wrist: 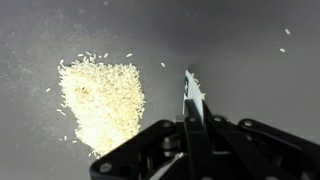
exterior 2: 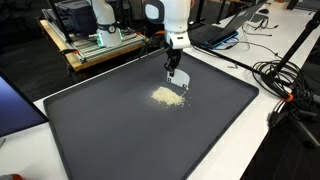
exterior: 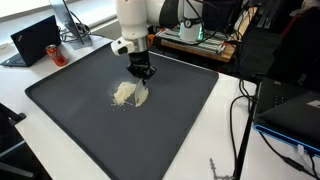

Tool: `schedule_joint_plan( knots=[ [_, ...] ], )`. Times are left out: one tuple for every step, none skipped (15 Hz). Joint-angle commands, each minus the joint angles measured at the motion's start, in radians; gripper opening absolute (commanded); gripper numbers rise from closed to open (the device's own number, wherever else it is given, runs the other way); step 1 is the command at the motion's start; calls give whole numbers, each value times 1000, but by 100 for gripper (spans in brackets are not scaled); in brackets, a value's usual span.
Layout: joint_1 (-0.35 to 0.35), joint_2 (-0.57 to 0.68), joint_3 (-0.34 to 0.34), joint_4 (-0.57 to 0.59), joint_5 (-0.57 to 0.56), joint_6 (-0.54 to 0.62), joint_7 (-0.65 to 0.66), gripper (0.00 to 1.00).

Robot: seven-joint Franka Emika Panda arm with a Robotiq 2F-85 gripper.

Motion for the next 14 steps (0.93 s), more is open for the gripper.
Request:
schedule_joint_plan(
  knots=[
    [-6,-38,5,1,29,-28,-8,1],
    [-7,-49,5,4,30,-42,-9,1],
    [-5,-67,0,6,27,-42,-3,1],
    [1,-81,-10,7,14,-31,9,1],
    [-4,-100,-9,10,20,-34,7,1],
    [-4,-120,-14,12,20,-41,10,1],
    [-4,-140,-16,12,19,-65,10,1],
    [-4,-162,-16,10,22,-91,8,1],
    [-3,-190,-13,3,30,-119,5,1],
    [4,-212,-17,-4,17,-128,13,1],
    [14,-234,-19,-12,1,-145,20,1],
    [21,-250,-17,-16,-8,-161,24,1],
    [30,-259,-16,-20,-22,-164,29,1],
    [44,-261,-19,-26,-53,-149,47,1]
  ],
)
